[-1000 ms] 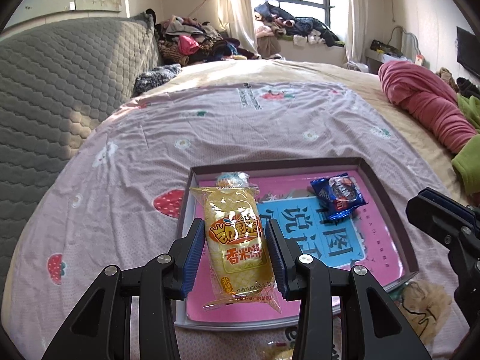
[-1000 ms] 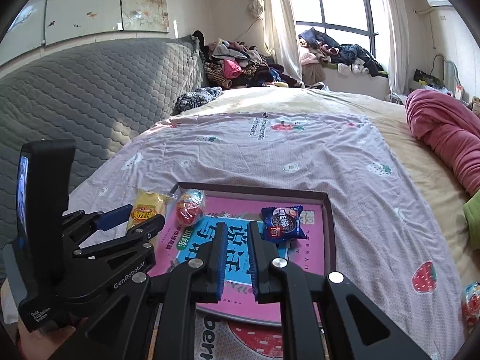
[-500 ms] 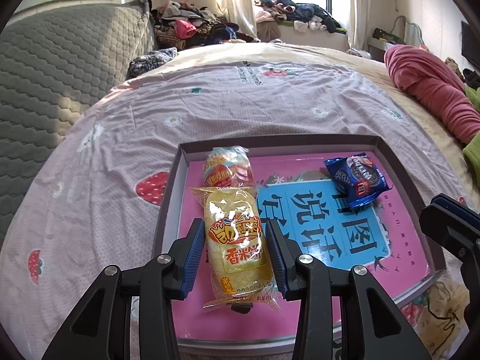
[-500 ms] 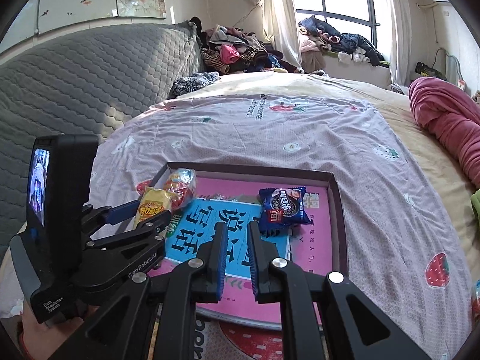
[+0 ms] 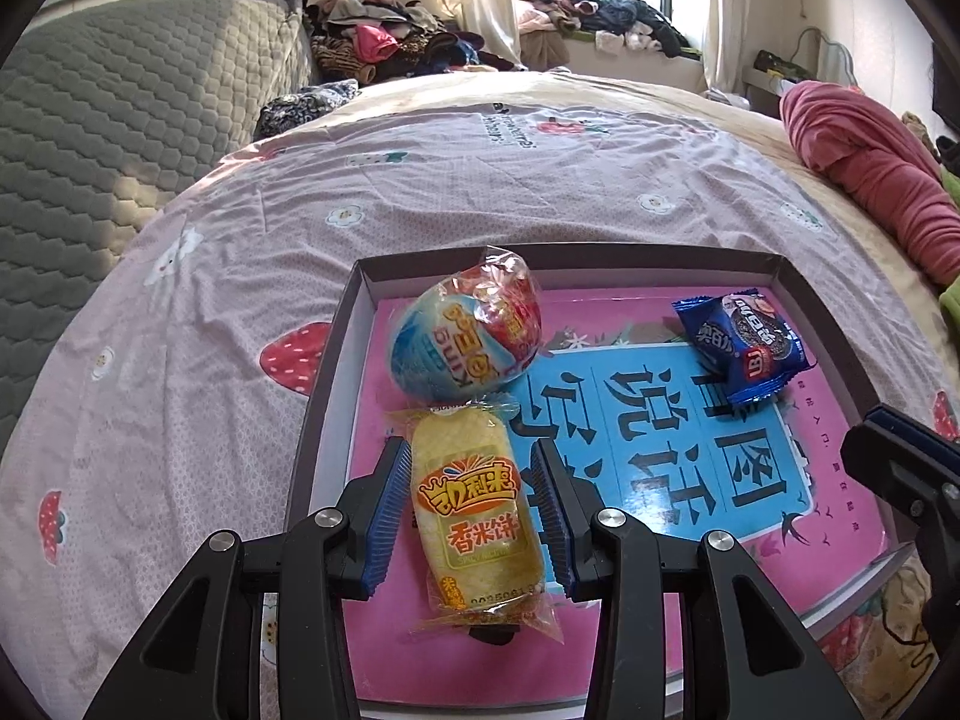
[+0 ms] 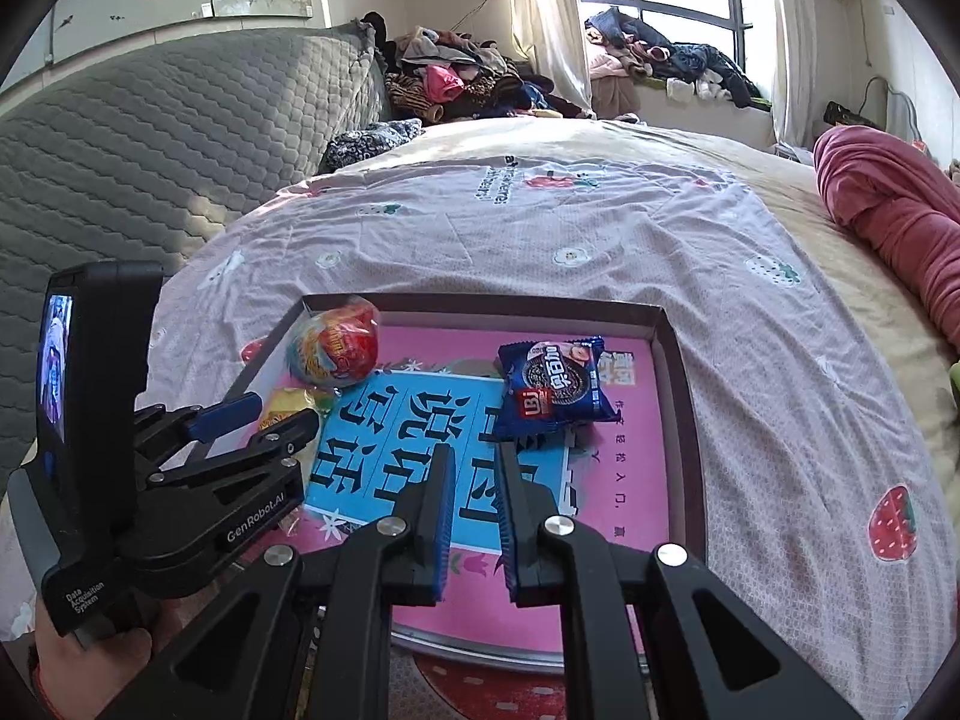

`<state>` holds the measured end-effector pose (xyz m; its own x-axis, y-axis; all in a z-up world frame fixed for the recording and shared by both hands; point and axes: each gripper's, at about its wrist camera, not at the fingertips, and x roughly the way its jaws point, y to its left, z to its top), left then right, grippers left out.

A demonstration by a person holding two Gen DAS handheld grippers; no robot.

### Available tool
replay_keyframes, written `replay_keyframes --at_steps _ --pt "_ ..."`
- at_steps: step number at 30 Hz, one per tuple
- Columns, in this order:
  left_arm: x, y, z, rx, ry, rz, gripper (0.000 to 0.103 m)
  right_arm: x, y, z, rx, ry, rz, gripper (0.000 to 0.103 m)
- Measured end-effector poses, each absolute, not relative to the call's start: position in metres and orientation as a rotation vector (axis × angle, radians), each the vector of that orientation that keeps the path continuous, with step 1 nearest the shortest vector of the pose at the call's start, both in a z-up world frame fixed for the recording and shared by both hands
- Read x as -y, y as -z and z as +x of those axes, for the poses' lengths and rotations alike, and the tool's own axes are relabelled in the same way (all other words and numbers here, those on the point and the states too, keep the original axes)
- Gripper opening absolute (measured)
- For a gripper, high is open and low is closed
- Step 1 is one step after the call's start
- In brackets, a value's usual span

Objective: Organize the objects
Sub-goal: 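Lower the yellow bread packet into the tray and open the left gripper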

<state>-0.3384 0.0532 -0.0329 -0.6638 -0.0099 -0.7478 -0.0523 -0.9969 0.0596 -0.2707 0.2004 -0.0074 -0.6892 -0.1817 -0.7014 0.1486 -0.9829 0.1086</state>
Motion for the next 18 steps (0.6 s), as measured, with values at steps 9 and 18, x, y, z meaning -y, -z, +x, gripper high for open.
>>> replay_keyframes --at_steps 9,18 --pt "-0.052 0.039 -0.338 -0.122 -2.835 -1.292 0.050 -0.200 0.023 -0.277 0.059 2.701 1.227 0.014" --pt "-0.052 0.032 -0.334 -0.141 -2.844 -1.264 0.060 -0.197 0.023 -0.277 0.066 2.709 1.221 0.015"
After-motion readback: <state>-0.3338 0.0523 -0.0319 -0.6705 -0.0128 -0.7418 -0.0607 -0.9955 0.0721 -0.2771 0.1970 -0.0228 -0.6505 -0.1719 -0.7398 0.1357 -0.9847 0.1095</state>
